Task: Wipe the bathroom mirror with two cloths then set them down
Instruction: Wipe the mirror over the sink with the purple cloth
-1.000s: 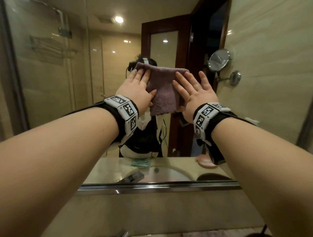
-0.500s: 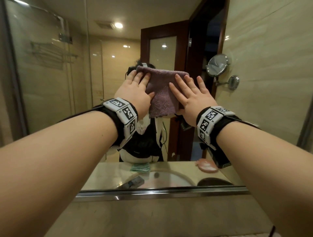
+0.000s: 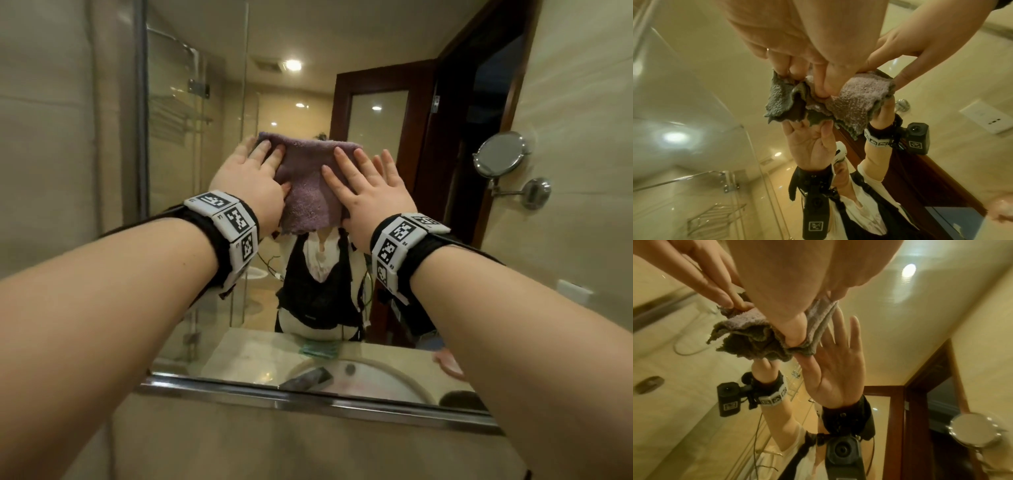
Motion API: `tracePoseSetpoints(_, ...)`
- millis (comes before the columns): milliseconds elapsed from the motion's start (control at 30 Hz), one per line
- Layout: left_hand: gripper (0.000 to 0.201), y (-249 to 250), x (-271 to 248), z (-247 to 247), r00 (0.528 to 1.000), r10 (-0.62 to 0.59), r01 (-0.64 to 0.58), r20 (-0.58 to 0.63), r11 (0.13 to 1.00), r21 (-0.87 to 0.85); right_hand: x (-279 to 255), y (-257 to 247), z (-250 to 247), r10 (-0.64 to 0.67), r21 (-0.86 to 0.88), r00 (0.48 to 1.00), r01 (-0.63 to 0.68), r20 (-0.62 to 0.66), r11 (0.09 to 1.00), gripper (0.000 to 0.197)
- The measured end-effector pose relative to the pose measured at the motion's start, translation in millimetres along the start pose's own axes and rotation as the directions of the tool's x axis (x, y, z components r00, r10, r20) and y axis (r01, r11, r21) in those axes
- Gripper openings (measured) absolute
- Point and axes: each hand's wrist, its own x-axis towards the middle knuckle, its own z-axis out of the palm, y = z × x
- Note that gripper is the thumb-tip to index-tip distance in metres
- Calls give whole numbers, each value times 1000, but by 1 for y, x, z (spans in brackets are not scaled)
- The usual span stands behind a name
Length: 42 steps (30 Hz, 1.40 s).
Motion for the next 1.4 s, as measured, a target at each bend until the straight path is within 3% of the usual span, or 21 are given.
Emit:
tracePoseSetpoints(300,54,-67,-1,26,977,-141,129,162,988,82,49,-67,-52,-37,31,999,36,37,999,88)
tracePoseSetpoints(467,52,-93,-2,39,938,-241,226,249,970,87,75,-102,-72,-56,67,998,55,10,996,88)
tracePoseSetpoints(633,54,-105,2,52,930,-216,147,298,960,237,91,-116,-76,-61,78,997,64,-47,995,89)
tracePoseSetpoints(1067,55,-101,2,47,945,-209,139,253,954,267,80,-102,-72,-65,83,998,65,-5,994,85)
tracePoseSetpoints(1400,58,-37,17,-13,990,-51,32,132,989,141,34,-11,-36,29,96,998,-34,52,995,87)
